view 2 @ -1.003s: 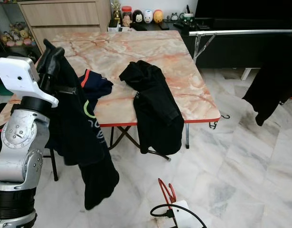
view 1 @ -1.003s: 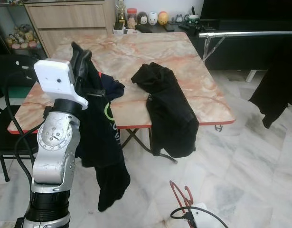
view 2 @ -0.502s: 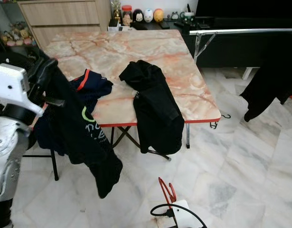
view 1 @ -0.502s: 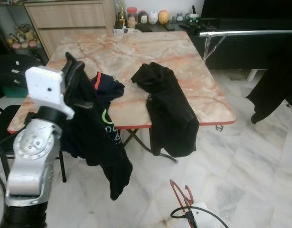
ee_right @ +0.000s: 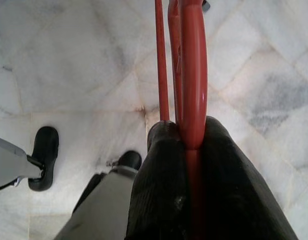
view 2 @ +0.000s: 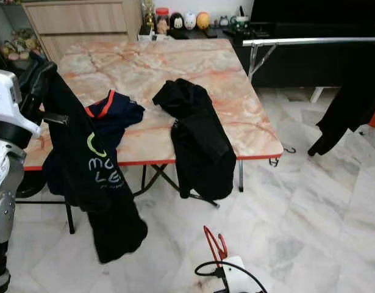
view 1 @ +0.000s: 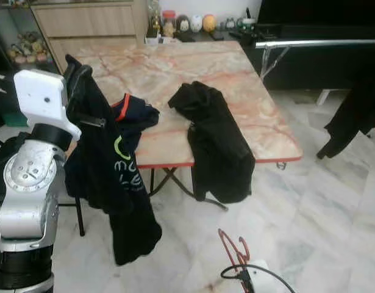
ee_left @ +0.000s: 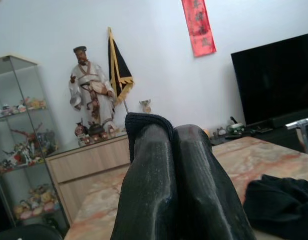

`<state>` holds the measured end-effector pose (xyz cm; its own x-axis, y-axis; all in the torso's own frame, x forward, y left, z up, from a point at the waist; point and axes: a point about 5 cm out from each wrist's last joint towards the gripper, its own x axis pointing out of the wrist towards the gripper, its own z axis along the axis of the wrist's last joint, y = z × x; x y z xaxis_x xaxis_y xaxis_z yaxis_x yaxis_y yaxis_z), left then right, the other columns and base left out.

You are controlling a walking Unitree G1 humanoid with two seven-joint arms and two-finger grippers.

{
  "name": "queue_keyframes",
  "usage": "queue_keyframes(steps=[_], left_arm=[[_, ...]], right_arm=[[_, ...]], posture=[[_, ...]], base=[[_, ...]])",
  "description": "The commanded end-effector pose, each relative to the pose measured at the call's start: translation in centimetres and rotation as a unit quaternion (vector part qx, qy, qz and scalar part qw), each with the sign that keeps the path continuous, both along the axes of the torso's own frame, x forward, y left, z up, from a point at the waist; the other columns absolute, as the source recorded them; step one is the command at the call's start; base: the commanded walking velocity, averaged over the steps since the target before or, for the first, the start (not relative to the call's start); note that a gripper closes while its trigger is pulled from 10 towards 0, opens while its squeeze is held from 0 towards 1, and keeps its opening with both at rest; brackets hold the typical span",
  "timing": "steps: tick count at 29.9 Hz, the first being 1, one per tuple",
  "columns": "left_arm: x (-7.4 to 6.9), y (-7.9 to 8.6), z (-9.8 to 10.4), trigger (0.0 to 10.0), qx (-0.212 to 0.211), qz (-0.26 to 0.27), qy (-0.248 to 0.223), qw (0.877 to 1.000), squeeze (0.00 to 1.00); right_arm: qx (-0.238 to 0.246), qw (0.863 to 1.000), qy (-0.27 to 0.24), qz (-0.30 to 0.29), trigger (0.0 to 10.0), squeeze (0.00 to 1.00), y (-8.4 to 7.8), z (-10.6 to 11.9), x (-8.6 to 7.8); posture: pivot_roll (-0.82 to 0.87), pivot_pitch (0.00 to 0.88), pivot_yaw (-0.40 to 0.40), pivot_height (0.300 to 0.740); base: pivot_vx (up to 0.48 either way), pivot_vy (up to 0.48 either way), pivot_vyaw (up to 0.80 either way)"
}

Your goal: Hang hanger

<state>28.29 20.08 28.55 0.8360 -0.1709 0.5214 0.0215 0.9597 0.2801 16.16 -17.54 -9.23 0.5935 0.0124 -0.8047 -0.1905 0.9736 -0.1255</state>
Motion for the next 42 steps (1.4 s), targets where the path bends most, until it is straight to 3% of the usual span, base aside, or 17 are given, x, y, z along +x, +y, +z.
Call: queue_keyframes(steps=[1,13,20,34,37,40,41,42], left_arm=[[-0.1,0.1,1.2,10.0,0.014,0.006,-0.021,1.0,0.0],[0.3,0.4,4.1,10.0,0.011,0.011,-0.065,0.998,0.0],[0.5,-0.3,5.8,10.0,0.023,-0.013,-0.085,0.996,0.0],[2.7,-1.1,9.1,10.0,0.03,-0.037,-0.13,0.99,0.0],[3.0,-1.0,8.8,10.0,0.031,-0.036,-0.123,0.991,0.0],[3.7,-0.9,6.8,10.0,0.02,-0.047,-0.062,0.997,0.0],[3.6,-0.7,4.8,10.0,0.024,-0.056,-0.025,0.998,0.0],[3.5,-0.6,4.1,10.0,0.022,-0.06,-0.011,0.998,0.0]], right_arm=[[-0.001,1.0,-0.003,-0.011,10.0,0.0,-0.1,0.0,0.0],[-0.011,0.999,0.006,-0.034,10.0,0.0,-1.1,-0.1,-0.3],[-0.012,0.999,0.003,-0.039,10.0,0.0,-1.1,0.0,-0.1],[-0.01,0.999,0.007,-0.043,10.0,0.0,-1.0,-0.1,-0.2],[-0.01,0.999,0.007,-0.043,10.0,0.0,-1.0,-0.1,-0.3],[-0.01,0.999,0.008,-0.043,10.0,0.0,-1.0,-0.1,-0.4],[-0.011,0.999,0.009,-0.039,10.0,0.0,-1.0,-0.1,-0.4],[-0.011,0.999,0.009,-0.038,10.0,0.0,-1.0,-0.2,-0.5]], posture=[[0.08,0.04,0.003,0.74],[0.09,0.028,0.003,0.74],[0.1,0.006,0.009,0.74],[0.1,0.0,0.017,0.74],[0.1,0.0,0.017,0.74],[0.1,0.003,0.015,0.74],[0.1,0.007,0.014,0.74],[0.1,0.009,0.013,0.74]], base=[[0.382,0.0,0.0],[0.393,0.0,0.0],[0.407,0.0,0.0],[0.433,0.0,0.0],[0.461,0.0,0.0],[0.203,0.0,0.0],[0.0,0.0,0.0],[0.0,0.0,0.0]])
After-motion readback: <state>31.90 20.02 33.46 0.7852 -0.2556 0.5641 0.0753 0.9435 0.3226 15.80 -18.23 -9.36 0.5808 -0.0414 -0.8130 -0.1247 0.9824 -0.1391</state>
